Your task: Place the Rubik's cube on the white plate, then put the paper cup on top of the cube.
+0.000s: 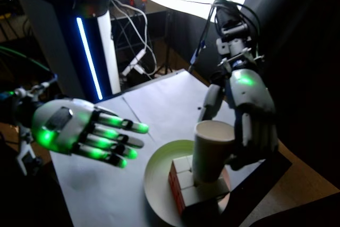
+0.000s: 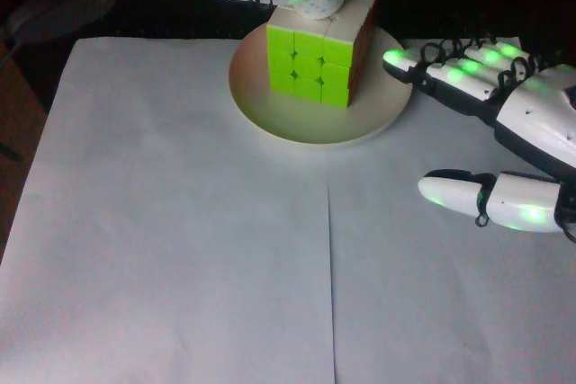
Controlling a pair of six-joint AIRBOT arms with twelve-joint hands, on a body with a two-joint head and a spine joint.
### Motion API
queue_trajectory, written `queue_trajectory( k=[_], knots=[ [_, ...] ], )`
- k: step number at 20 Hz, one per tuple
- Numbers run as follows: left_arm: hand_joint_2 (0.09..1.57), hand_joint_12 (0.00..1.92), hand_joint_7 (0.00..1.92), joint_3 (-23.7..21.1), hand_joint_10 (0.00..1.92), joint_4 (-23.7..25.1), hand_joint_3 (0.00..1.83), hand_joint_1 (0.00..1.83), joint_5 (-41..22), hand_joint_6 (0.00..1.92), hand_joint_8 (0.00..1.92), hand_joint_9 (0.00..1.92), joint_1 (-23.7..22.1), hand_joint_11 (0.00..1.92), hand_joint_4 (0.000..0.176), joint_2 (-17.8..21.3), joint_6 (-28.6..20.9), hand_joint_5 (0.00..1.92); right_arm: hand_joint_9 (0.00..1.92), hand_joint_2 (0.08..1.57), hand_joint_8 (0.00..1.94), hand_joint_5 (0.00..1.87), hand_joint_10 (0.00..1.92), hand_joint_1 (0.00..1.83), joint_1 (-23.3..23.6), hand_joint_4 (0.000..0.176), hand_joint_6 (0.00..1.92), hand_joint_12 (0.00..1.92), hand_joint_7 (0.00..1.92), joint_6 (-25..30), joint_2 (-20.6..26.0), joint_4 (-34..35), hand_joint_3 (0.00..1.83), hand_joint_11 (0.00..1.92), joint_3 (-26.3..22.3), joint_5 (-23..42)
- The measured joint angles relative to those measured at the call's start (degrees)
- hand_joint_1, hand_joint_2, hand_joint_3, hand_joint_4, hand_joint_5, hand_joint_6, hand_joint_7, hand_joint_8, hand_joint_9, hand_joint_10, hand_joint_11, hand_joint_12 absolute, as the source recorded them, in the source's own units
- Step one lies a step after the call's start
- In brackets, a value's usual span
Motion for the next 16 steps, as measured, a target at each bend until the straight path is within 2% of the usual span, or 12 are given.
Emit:
queue_trajectory(
  k=[1, 2, 3, 4, 5, 8, 9, 11, 13, 14, 15, 16],
  knots=[
    [1.15, 1.77, 0.34, 0.0, 0.94, 0.2, 0.0, 0.79, 0.52, 0.72, 0.36, 0.17, -0.22, 0.0, 0.034, -0.02, 0.0, 0.18, 0.0, 1.24, 0.01, 0.04, 0.67, 0.52, 0.0, 0.031, 0.01, 1.24, 0.15, -0.02, 0.0, 0.07, 0.0, 0.0, 0.0, -0.04],
    [1.15, 1.76, 0.32, 0.0, 0.88, 0.68, 0.0, 0.73, 0.92, 0.5, 0.18, 0.11, -0.37, 0.0, 0.045, -0.02, 0.07, 0.14, 0.0, 1.24, 0.0, 0.03, 0.65, 0.51, 0.0, 0.04, 0.01, 1.22, 0.14, -0.02, 0.0, 0.26, 0.0, 0.0, 0.0, -0.04],
    [1.15, 1.7, 0.32, 0.02, 0.74, 0.7, 0.0, 0.69, 1.09, 0.36, 0.06, 0.1, -0.37, 0.0, 0.054, -0.02, 0.04, 0.13, 0.0, 1.25, 0.0, 0.02, 0.65, 0.51, 0.0, 0.029, 0.0, 1.21, 0.13, -0.02, 0.0, 0.26, 0.0, 0.0, 0.0, -0.04],
    [1.15, 1.55, 0.25, 0.02, 0.5, 0.7, 0.0, 0.67, 1.22, 0.22, 0.0, 0.11, -0.37, 0.0, 0.054, -0.02, 0.04, 0.11, 0.0, 1.24, 0.0, 0.0, 0.56, 0.53, 0.0, 0.069, 0.0, 1.02, 0.11, -0.02, 0.0, 0.2, 0.0, 0.0, 0.0, -0.04],
    [1.15, 1.51, 0.19, 0.02, 0.35, 0.79, 0.0, 0.65, 1.57, 0.11, 0.0, 0.13, -0.37, 0.0, 0.07, 0.0, 0.04, 0.11, 0.0, 1.25, 0.0, 0.01, 0.57, 0.52, 0.0, 0.049, 0.0, 1.08, 0.11, 0.0, -0.02, 0.2, 0.0, 0.0, 0.0, -0.04],
    [1.16, 1.39, 0.0, 0.02, 0.15, 0.87, 0.0, 0.61, 2.12, 0.03, 0.0, 0.01, -0.37, 0.0, 0.087, -0.02, 0.04, 0.04, 0.0, 1.25, 0.0, 0.01, 0.57, 0.51, -0.02, 0.07, 0.0, 1.11, 0.1, 0.0, -0.11, 0.22, 0.0, 0.0, 0.0, -0.07],
    [1.13, 1.22, 0.0, 0.02, 0.01, 0.9, 0.0, 0.6, 2.19, 0.01, 0.0, 0.0, -0.5, 0.0, 0.102, 0.0, 0.04, 0.01, 0.0, 1.25, 0.01, 0.01, 0.64, 0.53, -0.02, 0.052, 0.0, 1.12, 0.12, -0.02, -0.11, 0.22, 0.0, 0.0, 0.0, -0.07],
    [1.11, 1.07, 0.0, 0.02, 0.0, 0.9, 0.0, 0.61, 2.16, 0.0, 0.0, 0.0, -0.59, 0.0, 0.125, 0.0, 0.04, 0.0, 0.0, 1.24, 0.0, 0.01, 0.59, 0.51, -0.02, 0.076, 0.0, 1.11, 0.11, -0.02, -0.11, 0.22, 0.0, 0.0, 0.0, -0.07],
    [1.08, 1.07, 0.0, 0.0, 0.0, 0.87, 0.0, 0.58, 1.9, 0.0, 0.0, 0.0, -0.59, 0.0, 0.128, 0.13, 0.04, 0.0, 0.0, 1.23, 0.0, 0.02, 0.59, 0.52, -0.02, 0.075, 0.01, 1.19, 0.12, -0.02, -0.11, 0.24, 0.0, 0.0, 0.0, -0.07],
    [1.06, 0.87, 0.0, -0.42, 0.0, 0.61, 0.0, 0.55, 1.4, 0.0, 0.0, 0.0, -0.59, 0.0, 0.149, 0.57, 0.04, 0.0, 0.0, 1.23, 0.0, 0.0, 0.6, 0.56, -0.02, 0.069, 0.0, 1.08, 0.12, 0.0, -0.11, 0.24, 0.0, 0.0, 0.0, -0.04],
    [1.06, 0.57, 0.0, -1.07, 0.0, 0.5, 0.0, 0.52, 0.59, 0.0, 0.0, 0.0, -0.59, 0.0, 0.175, 1.22, 0.07, 0.0, 0.0, 1.23, 0.0, 0.0, 0.62, 0.54, -0.02, 0.081, 0.0, 1.09, 0.11, -0.02, -0.11, 0.28, 0.0, 0.0, 0.0, -0.07],
    [1.06, 0.16, 0.0, -2.25, 0.0, -0.24, 0.0, 0.47, -1.2, 0.0, 0.0, 0.0, -0.59, 0.0, 0.176, 2.49, 0.04, 0.0, 0.0, 1.23, 0.0, 0.0, 0.59, 0.5, -0.09, 0.078, 0.0, 1.13, 0.1, -0.02, -0.07, 0.42, 0.0, 0.0, 0.0, -0.09]
  ],
)
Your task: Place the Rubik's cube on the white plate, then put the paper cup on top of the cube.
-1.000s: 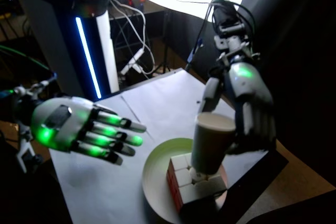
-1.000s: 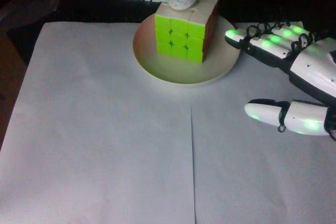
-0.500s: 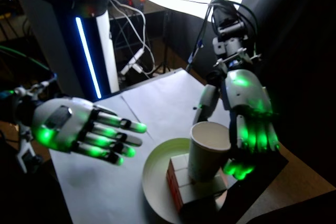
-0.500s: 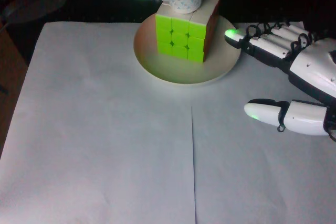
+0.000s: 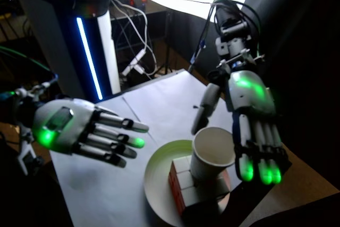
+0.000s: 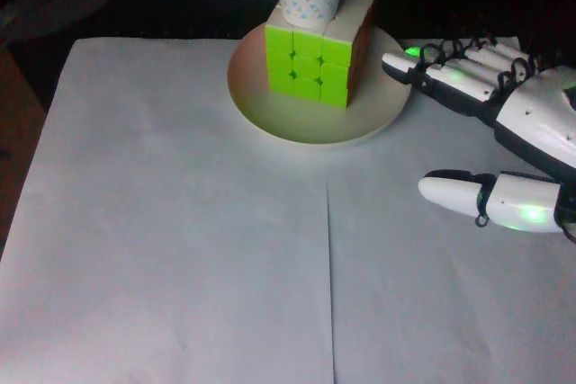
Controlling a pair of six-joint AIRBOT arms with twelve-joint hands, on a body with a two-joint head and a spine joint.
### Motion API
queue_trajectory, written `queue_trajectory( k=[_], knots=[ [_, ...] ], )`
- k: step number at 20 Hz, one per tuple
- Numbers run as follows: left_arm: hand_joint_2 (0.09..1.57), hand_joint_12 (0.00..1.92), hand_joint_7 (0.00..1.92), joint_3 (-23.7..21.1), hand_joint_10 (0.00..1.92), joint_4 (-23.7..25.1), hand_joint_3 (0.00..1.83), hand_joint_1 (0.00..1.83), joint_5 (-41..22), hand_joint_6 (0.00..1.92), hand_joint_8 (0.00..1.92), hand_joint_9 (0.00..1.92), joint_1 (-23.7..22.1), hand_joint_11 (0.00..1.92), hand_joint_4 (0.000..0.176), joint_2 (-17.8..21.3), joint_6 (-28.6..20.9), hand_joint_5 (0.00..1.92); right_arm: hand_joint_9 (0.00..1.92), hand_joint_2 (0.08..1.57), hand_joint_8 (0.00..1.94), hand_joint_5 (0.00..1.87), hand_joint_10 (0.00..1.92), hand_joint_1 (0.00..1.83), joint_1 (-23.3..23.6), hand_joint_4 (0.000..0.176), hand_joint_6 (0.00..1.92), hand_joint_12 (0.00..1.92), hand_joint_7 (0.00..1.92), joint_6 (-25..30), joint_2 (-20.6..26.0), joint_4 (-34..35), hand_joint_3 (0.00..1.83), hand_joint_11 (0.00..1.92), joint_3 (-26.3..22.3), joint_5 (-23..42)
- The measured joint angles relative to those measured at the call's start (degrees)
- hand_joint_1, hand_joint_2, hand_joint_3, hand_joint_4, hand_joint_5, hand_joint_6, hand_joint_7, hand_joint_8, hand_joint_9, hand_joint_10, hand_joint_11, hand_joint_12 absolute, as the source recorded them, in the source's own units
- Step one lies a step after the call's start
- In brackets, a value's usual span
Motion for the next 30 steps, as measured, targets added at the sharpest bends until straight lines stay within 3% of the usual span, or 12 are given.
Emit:
queue_trajectory(
  k=[5, 9, 10, 12, 13, 14, 16, 23, 27, 28, 29, 30],
  knots=[
    [1.09, 0.0, 0.0, -6.6, 0.0, -3.04, 0.01, 0.38, -8.92, 0.0, 0.0, 0.0, 0.0, 0.0, 0.176, 6.84, 2.69, 0.0, 0.04, 1.25, 0.01, 0.02, 0.65, 0.48, 0.0, 0.018, 0.0, 1.13, 0.16, 0.0, 1.44, -0.04, 0.0, 0.0, -0.94, 0.46],
    [1.11, 0.0, 0.0, -12.7, 0.0, -6.97, 0.01, 0.19, -18.6, 0.0, 0.0, 0.0, 3.17, 0.0, 0.176, 12.94, 7.39, 0.0, 0.07, 1.25, 0.0, 0.0, 0.09, 0.31, -0.04, 0.061, 0.0, 0.46, 0.0, -1.31, 4.26, 0.26, 0.0, 0.0, -2.64, 4.79],
    [1.18, 0.01, 0.0, -13.94, 0.0, -8.76, 0.03, 0.18, -20.06, 0.0, 0.0, 0.0, 5.18, 0.02, 0.12, 14.34, 9.07, 0.0, 0.0, 1.27, 0.0, 0.0, 0.01, 0.15, -0.04, 0.068, 0.0, 0.1, 0.0, -1.86, 5.18, 0.52, 0.0, 0.0, -3.21, 6.27],
    [1.19, 0.0, 0.0, -16.31, 0.0, -11.67, 0.02, 0.2, -21.77, 0.0, 0.0, 0.0, 7.69, 0.0, 0.166, 16.94, 11.85, 0.0, 0.0, 1.27, 0.0, 0.0, 0.0, 0.07, -0.04, 0.109, 0.0, 0.0, 0.0, -1.95, 6.21, 0.72, 0.0, 0.0, -3.61, 8.61],
    [1.18, 0.0, 0.0, -17.66, 0.0, -13.35, 0.01, 0.24, -23.61, 0.0, 0.0, 0.0, 8.87, 0.0, 0.176, 18.38, 13.27, 0.0, 0.0, 1.22, 0.0, 0.0, 0.0, 0.01, -0.04, 0.17, 0.0, 0.0, 0.0, -2.27, 6.43, 0.98, 0.0, 0.0, -3.74, 9.86],
    [1.19, 0.03, 0.0, -18.67, 0.0, -14.51, 0.01, 0.25, -25.55, 0.0, 0.0, 0.0, 9.88, 0.06, 0.176, 19.65, 14.36, 0.0, 0.0, 1.21, 0.0, 0.0, 0.0, 0.0, -0.04, 0.176, 0.0, 0.0, 0.0, -3.82, 6.62, 1.77, 0.0, 0.0, -4.28, 10.75],
    [1.24, 0.0, 0.0, -20.9, 0.0, -16.96, 0.01, 0.26, -29.81, 0.0, 0.0, 0.0, 12.55, 0.0, 0.176, 22.38, 16.5, 0.0, 0.0, 1.29, 0.0, 0.0, 0.0, 0.02, -0.04, 0.083, 0.0, 0.0, 0.0, -8.04, 8.26, 2.86, 0.01, 0.0, -6.23, 12.07],
    [1.32, 0.0, 0.0, -26.18, 0.0, -23.39, 0.01, 0.18, -41.57, 0.0, 0.0, 0.0, 19.63, 0.0, 0.176, 29.24, 21.35, 0.0, 0.0, 1.28, 0.0, 0.0, 0.0, 0.03, -0.04, 0.053, 0.0, 0.0, 0.0, -8.31, 13.22, 5.57, 0.0, 0.0, -7.61, 21.11],
    [1.31, 0.0, 0.0, -27.47, 0.0, -23.69, 0.0, 0.45, -46.9, 0.0, 0.0, 0.0, 21.99, 0.0, 0.176, 31.23, 21.29, 0.0, 0.0, 1.21, 0.0, 0.0, 0.0, 0.24, -0.04, 0.154, 0.0, 0.0, 0.0, -8.33, 15.63, 5.46, 0.0, 0.0, -8.39, 25.49],
    [1.27, 0.0, 0.0, -28.2, 0.0, -24.0, 0.0, 0.52, -47.39, 0.0, 0.0, 0.0, 22.86, 0.0, 0.176, 32.09, 21.38, 0.0, 0.0, 1.21, 0.0, 0.0, 0.0, 0.28, -0.04, 0.138, 0.0, 0.0, 0.0, -8.31, 15.74, 6.08, 0.0, 0.0, -8.41, 26.14],
    [1.3, 0.73, 0.0, -28.83, 0.04, -23.96, 0.0, 0.49, -48.04, 0.0, 0.0, 0.01, 23.54, 0.0, 0.176, 32.94, 21.33, 0.0, 0.0, 1.21, 0.0, 0.0, 0.0, 0.28, -0.04, 0.124, 0.0, 0.0, 0.0, -8.33, 16.17, 6.51, 0.0, 0.0, -8.81, 26.47],
    [1.36, 0.97, 0.05, -29.53, 0.84, -23.89, 0.0, 0.49, -49.35, 0.0, 0.6, 0.0, 23.63, 0.0, 0.176, 33.86, 21.35, 0.0, 0.0, 1.21, 0.0, 0.0, 0.0, 0.2, -0.04, 0.136, 0.0, 0.0, 0.0, -8.31, 17.05, 6.34, 0.0, 0.0, -9.6, 27.04]
  ],
)
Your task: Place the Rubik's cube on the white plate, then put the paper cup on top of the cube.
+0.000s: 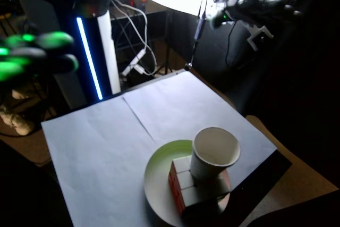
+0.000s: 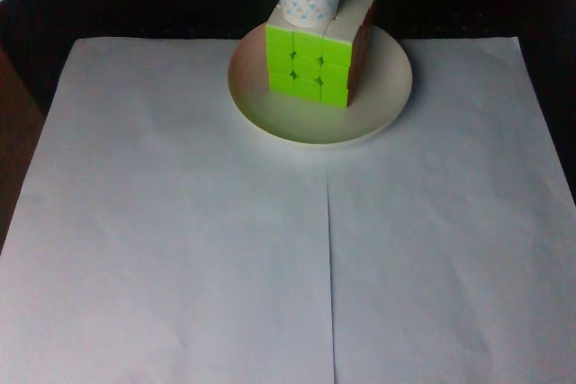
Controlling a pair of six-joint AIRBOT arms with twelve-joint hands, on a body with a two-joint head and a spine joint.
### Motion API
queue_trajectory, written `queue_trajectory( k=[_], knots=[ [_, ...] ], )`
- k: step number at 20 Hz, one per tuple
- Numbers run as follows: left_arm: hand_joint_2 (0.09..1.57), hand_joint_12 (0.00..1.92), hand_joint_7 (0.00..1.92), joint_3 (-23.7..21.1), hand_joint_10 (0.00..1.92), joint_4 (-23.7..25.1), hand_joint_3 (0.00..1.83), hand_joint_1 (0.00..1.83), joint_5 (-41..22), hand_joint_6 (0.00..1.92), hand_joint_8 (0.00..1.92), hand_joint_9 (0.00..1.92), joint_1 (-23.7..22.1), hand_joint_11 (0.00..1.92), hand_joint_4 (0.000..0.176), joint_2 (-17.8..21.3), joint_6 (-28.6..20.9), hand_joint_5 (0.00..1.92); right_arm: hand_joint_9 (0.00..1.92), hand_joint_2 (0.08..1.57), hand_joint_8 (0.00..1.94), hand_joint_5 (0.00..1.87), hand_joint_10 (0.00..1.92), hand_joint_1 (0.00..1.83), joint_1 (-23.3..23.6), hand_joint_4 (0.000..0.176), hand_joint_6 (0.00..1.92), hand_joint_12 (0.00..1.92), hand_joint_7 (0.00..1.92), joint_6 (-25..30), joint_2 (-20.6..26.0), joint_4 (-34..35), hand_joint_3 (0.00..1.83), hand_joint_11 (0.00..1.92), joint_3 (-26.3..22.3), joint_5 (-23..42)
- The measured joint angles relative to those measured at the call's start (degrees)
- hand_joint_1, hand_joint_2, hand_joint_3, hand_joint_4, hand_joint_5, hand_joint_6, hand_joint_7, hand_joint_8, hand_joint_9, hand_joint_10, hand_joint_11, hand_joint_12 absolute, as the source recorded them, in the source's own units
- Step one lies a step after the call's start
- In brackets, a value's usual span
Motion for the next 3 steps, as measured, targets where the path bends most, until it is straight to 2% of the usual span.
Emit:
queue_trajectory(
  k=[1, 2, 3],
  knots=[
    [1.31, 0.79, 0.0, -0.46, 0.43, 0.0, 0.0, 0.47, -1.33, 0.0, 0.25, 0.0, -0.02, 0.0, 0.176, 0.63, 0.07, 0.0, 0.0, 1.2, 0.0, 0.0, 0.0, 0.2, 0.0, 0.147, 0.0, 0.0, 0.0, 0.02, 0.96, -0.35, 0.0, 0.0, -0.7, 1.27],
    [1.35, 0.44, 0.13, -1.01, 0.24, -0.13, 0.0, 0.51, -3.45, 0.0, 0.13, 0.0, 0.0, 0.0, 0.176, 1.33, 0.0, 0.0, 0.0, 1.15, 0.0, 0.0, 0.0, 0.36, 0.0, 0.147, 0.0, 0.0, 0.0, 0.0, 1.92, -1.03, 0.0, 0.0, -1.27, 3.58],
    [1.35, 0.42, 0.15, -1.07, 0.24, -0.35, 0.0, 0.51, -4.76, 0.0, 0.13, 0.0, 0.0, 0.0, 0.176, 1.46, 0.0, 0.0, 0.0, 1.14, 0.0, 0.0, 0.0, 0.38, 0.0, 0.147, 0.0, 0.0, 0.0, 0.02, 2.34, -1.18, 0.0, 0.0, -1.4, 5.84]
  ],
)
